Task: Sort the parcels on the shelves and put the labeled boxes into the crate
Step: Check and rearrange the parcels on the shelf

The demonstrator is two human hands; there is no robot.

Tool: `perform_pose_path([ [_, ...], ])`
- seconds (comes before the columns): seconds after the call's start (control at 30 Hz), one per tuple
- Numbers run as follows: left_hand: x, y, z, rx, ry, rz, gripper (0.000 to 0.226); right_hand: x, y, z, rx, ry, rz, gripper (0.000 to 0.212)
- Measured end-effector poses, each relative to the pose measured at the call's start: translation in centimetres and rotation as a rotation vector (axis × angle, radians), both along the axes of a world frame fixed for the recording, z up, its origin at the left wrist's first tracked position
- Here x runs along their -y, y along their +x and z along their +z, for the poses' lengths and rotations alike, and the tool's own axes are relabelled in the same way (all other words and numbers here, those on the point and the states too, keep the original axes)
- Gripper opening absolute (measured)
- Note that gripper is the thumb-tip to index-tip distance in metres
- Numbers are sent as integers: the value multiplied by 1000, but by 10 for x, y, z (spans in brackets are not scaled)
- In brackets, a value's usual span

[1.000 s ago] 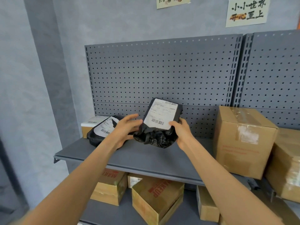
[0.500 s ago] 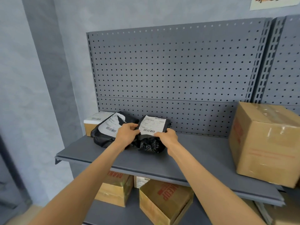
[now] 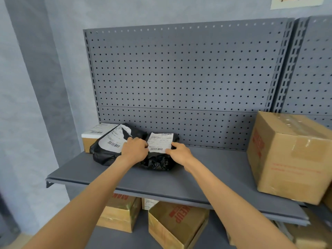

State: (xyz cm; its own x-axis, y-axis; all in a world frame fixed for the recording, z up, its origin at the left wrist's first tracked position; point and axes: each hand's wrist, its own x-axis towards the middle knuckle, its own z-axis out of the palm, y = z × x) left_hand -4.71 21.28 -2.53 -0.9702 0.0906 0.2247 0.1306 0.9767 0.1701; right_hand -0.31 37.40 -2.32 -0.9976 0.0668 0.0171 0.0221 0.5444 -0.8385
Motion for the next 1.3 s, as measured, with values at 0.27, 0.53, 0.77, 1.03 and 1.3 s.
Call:
perform_pose_path([
  [0.27,-102,38,59,-54,410,-322,39,-85,33,79,-303,152,-192,48],
  [0.53,-244,107,88,29,574,-717,44,-231,108,123,-357,413,-622,34],
  [0.77,-283,119,89,83,712,-615,31,-299,149,97,-204,7,-617,49],
  [1.03,-279,138,99,118,752,-514,44,-282,137,94,-342,-273,-474,41],
  [1.3,-244,149,114,111,898,-280,97,-210,136,117,-567,-227,-130,46],
])
